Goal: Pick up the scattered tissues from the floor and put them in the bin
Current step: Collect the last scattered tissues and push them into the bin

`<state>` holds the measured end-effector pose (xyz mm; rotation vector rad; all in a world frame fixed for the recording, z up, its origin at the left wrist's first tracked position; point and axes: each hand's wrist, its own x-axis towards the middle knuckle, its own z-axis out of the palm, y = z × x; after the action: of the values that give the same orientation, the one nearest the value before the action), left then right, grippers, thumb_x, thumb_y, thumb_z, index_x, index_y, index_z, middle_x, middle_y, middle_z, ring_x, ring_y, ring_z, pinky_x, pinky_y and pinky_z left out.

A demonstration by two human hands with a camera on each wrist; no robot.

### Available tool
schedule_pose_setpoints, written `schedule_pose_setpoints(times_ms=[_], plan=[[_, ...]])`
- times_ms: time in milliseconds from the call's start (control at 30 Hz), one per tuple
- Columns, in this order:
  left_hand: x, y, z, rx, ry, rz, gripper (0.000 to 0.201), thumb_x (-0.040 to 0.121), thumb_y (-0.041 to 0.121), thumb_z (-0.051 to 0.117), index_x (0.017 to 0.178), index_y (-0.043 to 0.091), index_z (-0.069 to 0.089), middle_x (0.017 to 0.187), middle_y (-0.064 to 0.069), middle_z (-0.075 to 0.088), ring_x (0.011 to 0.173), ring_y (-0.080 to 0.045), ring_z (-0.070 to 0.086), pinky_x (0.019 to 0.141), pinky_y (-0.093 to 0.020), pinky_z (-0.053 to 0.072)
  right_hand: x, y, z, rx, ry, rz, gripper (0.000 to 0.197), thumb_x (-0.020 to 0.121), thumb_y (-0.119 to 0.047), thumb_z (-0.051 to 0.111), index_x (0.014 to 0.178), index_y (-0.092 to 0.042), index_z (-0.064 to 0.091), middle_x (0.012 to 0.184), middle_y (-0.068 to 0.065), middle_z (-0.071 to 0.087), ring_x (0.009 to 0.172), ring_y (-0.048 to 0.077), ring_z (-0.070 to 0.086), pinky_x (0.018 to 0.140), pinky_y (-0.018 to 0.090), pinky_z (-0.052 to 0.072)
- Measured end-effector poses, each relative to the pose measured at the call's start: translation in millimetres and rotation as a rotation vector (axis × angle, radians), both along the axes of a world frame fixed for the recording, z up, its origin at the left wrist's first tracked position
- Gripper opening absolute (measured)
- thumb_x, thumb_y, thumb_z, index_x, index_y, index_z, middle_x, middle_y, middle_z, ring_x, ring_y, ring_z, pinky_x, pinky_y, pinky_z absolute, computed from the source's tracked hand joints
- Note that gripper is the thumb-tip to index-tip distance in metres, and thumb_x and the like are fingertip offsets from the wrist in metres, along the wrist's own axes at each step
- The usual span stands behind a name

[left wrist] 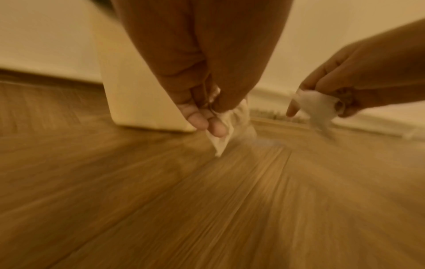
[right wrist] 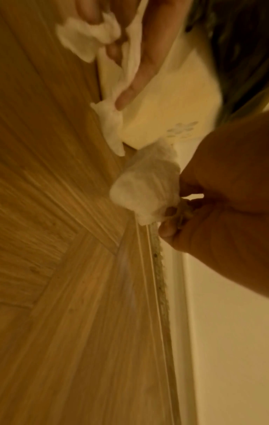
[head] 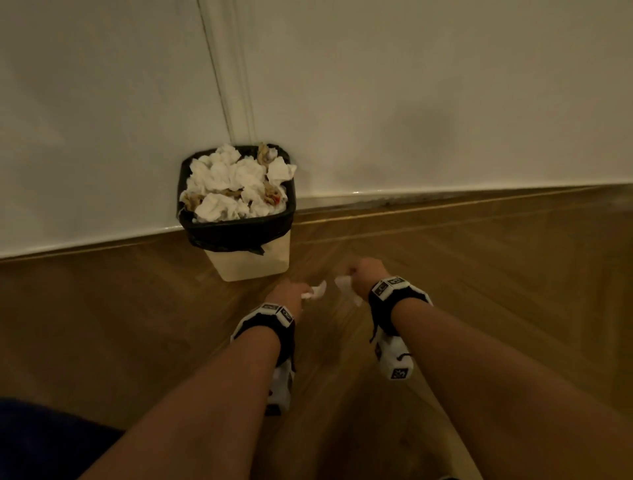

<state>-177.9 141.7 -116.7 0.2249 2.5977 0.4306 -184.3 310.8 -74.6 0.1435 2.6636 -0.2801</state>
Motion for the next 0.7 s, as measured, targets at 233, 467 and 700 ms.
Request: schedule_pose_setpoints(times_ms=[233, 467, 700], plan=[[10.5, 2.2, 81.7, 0.056, 0.161, 0.068, 0.038, 0.089, 0.039, 0.053, 0.113, 0.010, 0.056, 0.117, -0.008, 0.043, 0.108, -0.028, 0.052, 0.091, -0.033, 0.042, 16.5, 3.0, 86.1, 0.047, 0.110, 0.022, 0.029, 0.096, -0.015, 0.048, 0.117, -0.002, 0.063, 0.126, 0.017, 0.058, 0.118, 0.030, 0.053, 0.101, 0.034, 0.042], [6.7, -16.7, 167.0, 0.009, 0.415, 0.073, 0.034, 0.092, 0.012, 0.053, 0.126, 0.014, 0.047, 0.135, -0.010, 0.038, 0.124, -0.028, 0.039, 0.099, -0.031, 0.036, 19.6, -6.1, 162.2, 0.022, 0.294, 0.042, 0.038, 0.091, -0.003, 0.053, 0.128, -0.008, 0.057, 0.135, 0.012, 0.052, 0.126, 0.026, 0.048, 0.107, 0.029, 0.036], [-0.4, -59.7, 204.0, 0.182, 0.454, 0.163, 0.025, 0.089, 0.001, 0.043, 0.102, 0.017, 0.058, 0.109, -0.009, 0.058, 0.094, -0.023, 0.054, 0.074, -0.030, 0.042, 11.7, -38.3, 174.3, -0.174, 0.367, -0.055, 0.030, 0.094, 0.000, 0.041, 0.117, -0.009, 0.058, 0.127, 0.012, 0.057, 0.116, 0.028, 0.054, 0.091, 0.031, 0.043]])
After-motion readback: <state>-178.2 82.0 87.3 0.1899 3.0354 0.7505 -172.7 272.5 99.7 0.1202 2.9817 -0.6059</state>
